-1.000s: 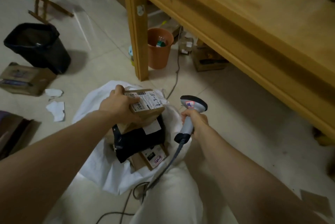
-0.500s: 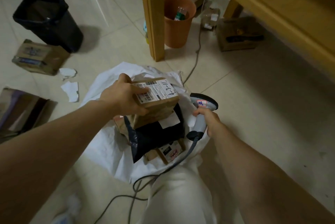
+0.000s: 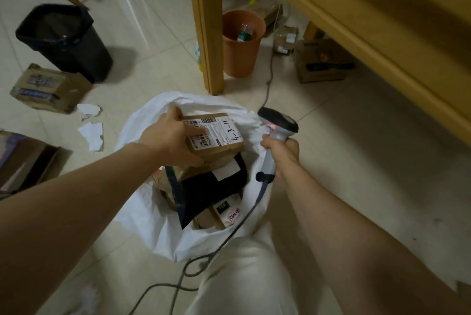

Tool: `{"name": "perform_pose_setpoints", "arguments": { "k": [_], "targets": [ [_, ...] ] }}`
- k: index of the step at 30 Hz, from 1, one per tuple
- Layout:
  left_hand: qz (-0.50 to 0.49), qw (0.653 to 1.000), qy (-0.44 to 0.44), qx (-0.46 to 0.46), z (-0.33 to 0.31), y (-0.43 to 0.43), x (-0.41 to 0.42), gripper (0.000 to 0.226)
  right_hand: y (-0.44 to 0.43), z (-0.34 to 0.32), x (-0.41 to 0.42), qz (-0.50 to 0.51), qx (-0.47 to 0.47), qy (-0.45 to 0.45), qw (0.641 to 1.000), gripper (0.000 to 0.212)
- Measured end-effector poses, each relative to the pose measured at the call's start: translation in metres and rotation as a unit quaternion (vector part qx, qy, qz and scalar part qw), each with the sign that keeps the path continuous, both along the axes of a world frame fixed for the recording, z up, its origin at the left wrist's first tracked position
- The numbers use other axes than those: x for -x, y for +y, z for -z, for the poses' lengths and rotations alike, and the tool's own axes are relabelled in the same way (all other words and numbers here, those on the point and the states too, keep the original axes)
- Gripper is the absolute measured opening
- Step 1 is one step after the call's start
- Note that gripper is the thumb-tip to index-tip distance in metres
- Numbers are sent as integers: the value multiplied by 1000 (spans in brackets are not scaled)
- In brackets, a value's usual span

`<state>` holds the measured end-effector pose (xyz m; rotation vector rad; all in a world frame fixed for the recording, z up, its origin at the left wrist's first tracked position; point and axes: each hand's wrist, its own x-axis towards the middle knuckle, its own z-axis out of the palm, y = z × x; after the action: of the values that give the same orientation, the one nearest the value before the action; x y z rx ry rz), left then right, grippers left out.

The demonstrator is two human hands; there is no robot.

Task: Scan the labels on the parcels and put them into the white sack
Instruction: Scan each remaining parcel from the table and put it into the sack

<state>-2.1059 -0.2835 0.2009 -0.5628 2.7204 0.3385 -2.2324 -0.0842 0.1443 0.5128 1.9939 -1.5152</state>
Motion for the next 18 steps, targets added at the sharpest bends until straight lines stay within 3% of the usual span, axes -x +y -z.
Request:
{"name": "perform_pose_setpoints", "arguments": {
  "k": [2,10,14,16,18],
  "targets": [
    [0,1000,-3,4,-1,9,3,83,-8,-18,-1,-3,36,43,998,19],
    [-31,999,15,-33,17,42,29,85,-9,-77,-16,-54,108,184,975,34],
    [-73,978,13,-196,29,45,16,79,-12,-73,-26,-127,26,168,977,29],
    [-152,953,111,-237,33,43,0,62,-26,-67,-31,-174,-30,161,971,20],
    [-269,916,185,-234,40,32,-20,48,-43,-60,-37,-225,-98,164,955,27]
  ]
}}
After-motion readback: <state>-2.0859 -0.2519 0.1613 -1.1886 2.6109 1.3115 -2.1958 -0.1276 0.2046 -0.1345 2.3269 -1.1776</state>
